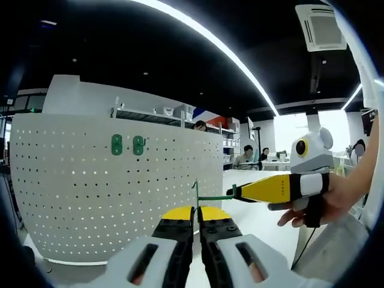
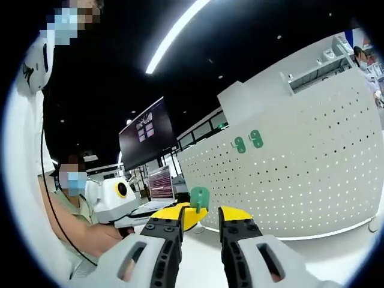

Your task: Insert the hook assembly into the mounting plate slot until the hook locks in place.

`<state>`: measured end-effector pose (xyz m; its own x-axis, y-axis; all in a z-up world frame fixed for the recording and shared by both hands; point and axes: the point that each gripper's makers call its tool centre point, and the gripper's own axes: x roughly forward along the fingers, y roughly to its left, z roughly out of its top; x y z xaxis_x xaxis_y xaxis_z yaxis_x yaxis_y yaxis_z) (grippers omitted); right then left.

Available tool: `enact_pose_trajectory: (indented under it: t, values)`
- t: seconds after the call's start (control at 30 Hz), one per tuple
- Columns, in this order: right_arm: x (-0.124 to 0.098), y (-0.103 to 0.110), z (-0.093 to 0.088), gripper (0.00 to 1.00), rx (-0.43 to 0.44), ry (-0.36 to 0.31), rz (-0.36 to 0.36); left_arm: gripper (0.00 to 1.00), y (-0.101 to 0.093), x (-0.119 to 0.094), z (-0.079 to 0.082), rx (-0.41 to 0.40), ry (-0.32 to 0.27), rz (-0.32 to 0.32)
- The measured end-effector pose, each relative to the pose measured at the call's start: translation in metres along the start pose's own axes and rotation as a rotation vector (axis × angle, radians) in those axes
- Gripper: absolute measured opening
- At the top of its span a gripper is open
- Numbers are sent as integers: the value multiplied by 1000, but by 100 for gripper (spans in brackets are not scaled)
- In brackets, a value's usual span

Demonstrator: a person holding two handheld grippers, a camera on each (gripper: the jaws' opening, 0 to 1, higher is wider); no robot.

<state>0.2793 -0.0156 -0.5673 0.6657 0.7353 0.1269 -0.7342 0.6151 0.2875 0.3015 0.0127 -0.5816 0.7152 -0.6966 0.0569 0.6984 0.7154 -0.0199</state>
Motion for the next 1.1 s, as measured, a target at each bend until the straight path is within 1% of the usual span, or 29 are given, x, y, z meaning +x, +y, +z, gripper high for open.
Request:
enact_pose_trajectory:
  t: [0.1,0.27,0.57,0.8,0.93,1.1]
  values:
    - [3,1,1,20,3,-3,5,2,-2,1,3,-5,-6,-2]
    - [6,2,4,18,2,-11,9,2,-3,2,3,-10,-7,-3]
    - [12,6,2,16,-2,-4,21,2,-10,2,5,-11,-11,-20]
    - [13,5,5,12,-10,-17,13,2,-17,4,6,-29,-16,-42]
    - [13,4,6,7,-28,-23,7,2,-17,4,6,-21,-16,-42]
    - [14,4,5,4,-31,-21,1,2,-18,4,6,-27,-15,-41]
